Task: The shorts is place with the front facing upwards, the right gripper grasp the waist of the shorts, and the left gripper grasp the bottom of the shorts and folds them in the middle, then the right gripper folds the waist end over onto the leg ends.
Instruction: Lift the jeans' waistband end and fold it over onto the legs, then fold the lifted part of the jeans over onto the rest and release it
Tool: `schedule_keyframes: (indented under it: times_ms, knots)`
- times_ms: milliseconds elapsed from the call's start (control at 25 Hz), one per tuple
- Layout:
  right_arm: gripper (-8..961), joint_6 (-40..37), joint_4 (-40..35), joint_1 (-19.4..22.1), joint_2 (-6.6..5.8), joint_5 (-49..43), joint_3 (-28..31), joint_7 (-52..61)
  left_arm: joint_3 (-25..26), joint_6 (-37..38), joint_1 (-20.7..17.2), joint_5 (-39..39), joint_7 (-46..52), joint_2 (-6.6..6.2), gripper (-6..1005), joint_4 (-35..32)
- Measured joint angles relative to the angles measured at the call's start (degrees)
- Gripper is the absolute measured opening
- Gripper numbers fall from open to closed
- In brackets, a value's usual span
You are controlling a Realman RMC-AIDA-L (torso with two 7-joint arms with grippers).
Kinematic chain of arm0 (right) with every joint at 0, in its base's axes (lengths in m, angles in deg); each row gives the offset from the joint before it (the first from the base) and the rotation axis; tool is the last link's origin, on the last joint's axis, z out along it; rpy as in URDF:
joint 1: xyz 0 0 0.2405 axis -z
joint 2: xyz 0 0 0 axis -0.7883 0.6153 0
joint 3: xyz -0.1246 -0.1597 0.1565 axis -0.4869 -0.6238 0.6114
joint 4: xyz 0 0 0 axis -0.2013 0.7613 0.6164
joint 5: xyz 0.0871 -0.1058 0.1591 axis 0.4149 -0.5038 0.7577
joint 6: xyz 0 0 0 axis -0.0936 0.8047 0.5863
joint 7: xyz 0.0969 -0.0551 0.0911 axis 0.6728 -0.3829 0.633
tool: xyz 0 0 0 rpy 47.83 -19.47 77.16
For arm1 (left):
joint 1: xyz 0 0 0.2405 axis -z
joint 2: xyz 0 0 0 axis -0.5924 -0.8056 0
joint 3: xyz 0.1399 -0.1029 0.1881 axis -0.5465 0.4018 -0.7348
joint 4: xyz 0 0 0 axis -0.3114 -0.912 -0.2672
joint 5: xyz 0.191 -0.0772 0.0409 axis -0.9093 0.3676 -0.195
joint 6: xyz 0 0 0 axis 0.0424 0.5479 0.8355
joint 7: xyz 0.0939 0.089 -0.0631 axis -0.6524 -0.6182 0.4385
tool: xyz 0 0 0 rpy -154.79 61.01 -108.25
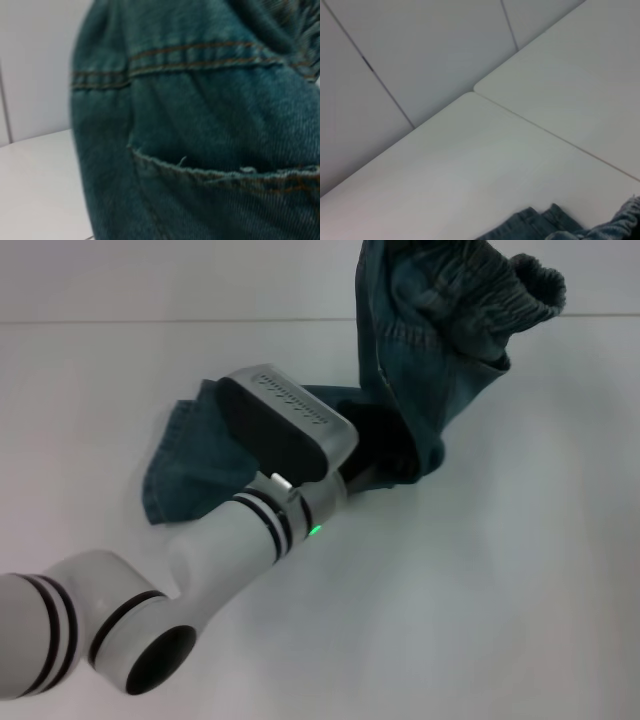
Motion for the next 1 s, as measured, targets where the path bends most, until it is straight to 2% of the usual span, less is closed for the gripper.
schedule_keyframes:
  times_ms: [40,80,240,440,800,1000]
  knots:
    - [120,-0.15,0.00,-0.13,0.06,0.00,-0.18,-0.01,0.00,0.00,0.00,0.00,0.00,0.00,-1,0.00]
    - [120,-0.29,0.00,-0.25,0.13,0.01,-0.35,-0.01,2.91,-0.87,-0.02,-3.57,0.01,0.00,-1,0.99]
    - [119,-0.41,0.12,-0.39,0.22,0.03,-0.79,-0.04,6.13,-1.37,-0.35,-7.76,-0.04,0.00,4,2.36]
    - [119,-0.43,0.62,0.02,0.21,0.09,-0.92,-0.78,7.63,-1.54,-1.58,-9.86,-0.04,0.01,25,2.47]
    - [118,-0.70,2.20,1.23,-0.38,0.25,-0.90,-2.11,8.10,1.92,-8.50,-12.14,-0.04,0.00,63,0.76]
    - [117,-0.71,2.29,1.38,-0.51,0.25,-0.90,-2.48,13.16,3.11,-11.94,-12.16,-0.07,-0.10,83,-1.22]
